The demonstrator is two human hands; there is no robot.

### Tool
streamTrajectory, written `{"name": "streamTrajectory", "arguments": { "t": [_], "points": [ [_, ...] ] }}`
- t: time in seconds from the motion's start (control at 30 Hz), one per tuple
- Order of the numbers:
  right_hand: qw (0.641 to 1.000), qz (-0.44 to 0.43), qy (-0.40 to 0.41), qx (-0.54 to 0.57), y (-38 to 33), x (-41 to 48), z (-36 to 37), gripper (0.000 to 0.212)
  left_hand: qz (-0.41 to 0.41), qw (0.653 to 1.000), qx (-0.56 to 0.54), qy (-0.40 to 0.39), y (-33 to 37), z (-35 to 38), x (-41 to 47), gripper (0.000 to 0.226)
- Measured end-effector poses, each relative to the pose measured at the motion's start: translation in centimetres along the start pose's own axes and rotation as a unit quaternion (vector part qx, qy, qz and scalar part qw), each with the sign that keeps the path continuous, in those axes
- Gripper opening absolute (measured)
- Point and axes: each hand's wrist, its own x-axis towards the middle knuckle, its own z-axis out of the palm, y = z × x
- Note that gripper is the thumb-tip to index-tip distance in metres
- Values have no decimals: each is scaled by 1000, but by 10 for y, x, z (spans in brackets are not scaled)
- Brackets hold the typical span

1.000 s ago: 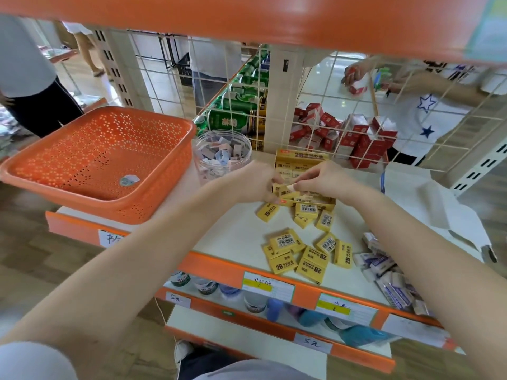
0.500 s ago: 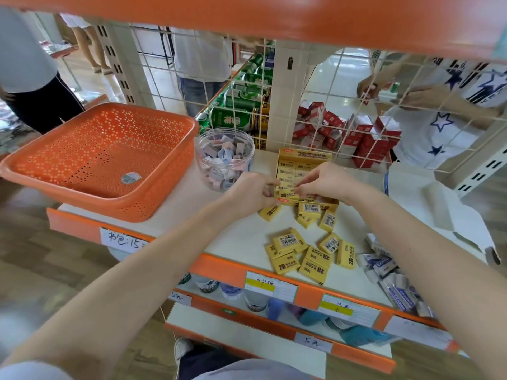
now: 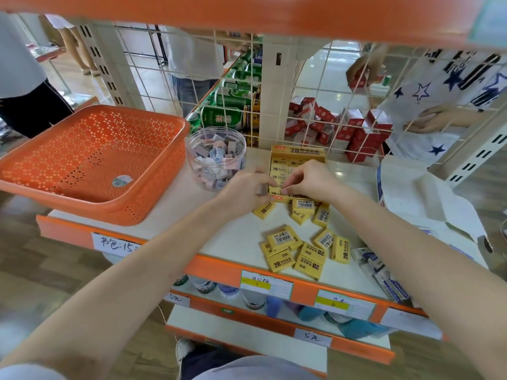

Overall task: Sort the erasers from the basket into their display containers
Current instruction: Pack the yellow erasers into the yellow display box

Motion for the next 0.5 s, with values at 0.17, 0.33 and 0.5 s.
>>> {"name": "streamTrajectory", "arguments": {
  "t": [0.17, 0.33, 0.5],
  "points": [
    [1000, -16, 0, -19, 5, -10, -15, 7, 23, 992, 115, -40, 2, -8, -1, 29],
    [986, -18, -67, -153, 18, -19, -33, 18, 33, 993, 108, -44, 7, -9, 2, 32],
    [990, -31, -36, -130, 13, -14, -27, 11, 25, 999, 17, -24, 6, 0, 2, 38]
  ]
}}
